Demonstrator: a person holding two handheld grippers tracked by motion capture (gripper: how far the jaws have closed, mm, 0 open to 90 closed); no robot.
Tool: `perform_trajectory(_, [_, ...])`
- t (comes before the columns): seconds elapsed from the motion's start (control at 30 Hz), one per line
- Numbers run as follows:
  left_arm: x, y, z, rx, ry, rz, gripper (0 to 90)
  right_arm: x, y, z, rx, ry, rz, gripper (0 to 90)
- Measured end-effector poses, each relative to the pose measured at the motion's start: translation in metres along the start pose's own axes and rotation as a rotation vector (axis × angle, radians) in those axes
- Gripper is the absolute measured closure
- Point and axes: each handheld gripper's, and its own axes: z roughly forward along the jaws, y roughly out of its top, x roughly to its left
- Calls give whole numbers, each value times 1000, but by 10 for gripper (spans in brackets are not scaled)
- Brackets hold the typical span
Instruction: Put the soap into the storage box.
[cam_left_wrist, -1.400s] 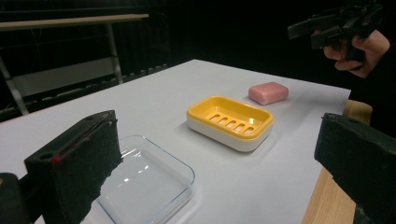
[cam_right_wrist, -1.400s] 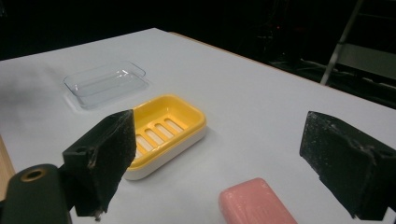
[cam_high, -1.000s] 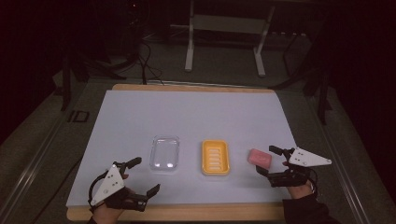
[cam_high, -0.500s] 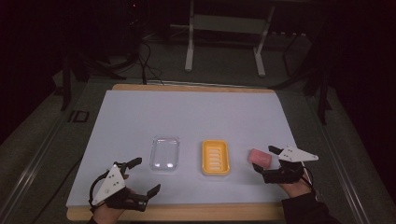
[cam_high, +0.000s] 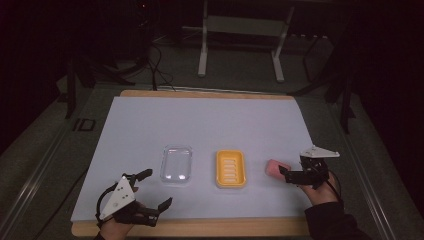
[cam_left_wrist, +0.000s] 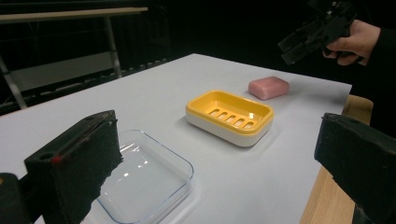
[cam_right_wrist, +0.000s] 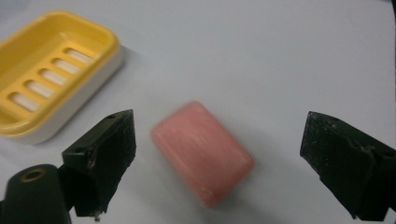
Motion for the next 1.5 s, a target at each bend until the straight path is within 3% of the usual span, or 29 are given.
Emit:
perform_trajectory(0.1, [0, 0, 0, 2, -1, -2, 6, -5, 1, 3, 56, -21, 41, 104])
perform_trajectory(0.53, [0, -1, 2, 13, -2, -1, 6, -27, -1, 2, 182, -79, 102, 104])
perform_trajectory(0.73, [0, -1, 2, 16, 0, -3, 6, -38, -6, 1, 277, -80, 132, 104])
perform_trajectory(1.0, [0, -1, 3, 23, 0, 1, 6, -47, -9, -5, 331, -73, 157, 120])
perform_trajectory(1.2, [0, -1, 3, 24, -2, -2, 6, -53, -11, -8, 454, -37, 138, 120])
perform_trajectory(1.33, [0, -1, 3, 25, -3, -1, 6, -52, -15, -7, 554, 16, 98, 121])
perform_trajectory(1.5, [0, -2, 4, 27, -3, -2, 6, -52, -21, -5, 623, 97, 65, 128])
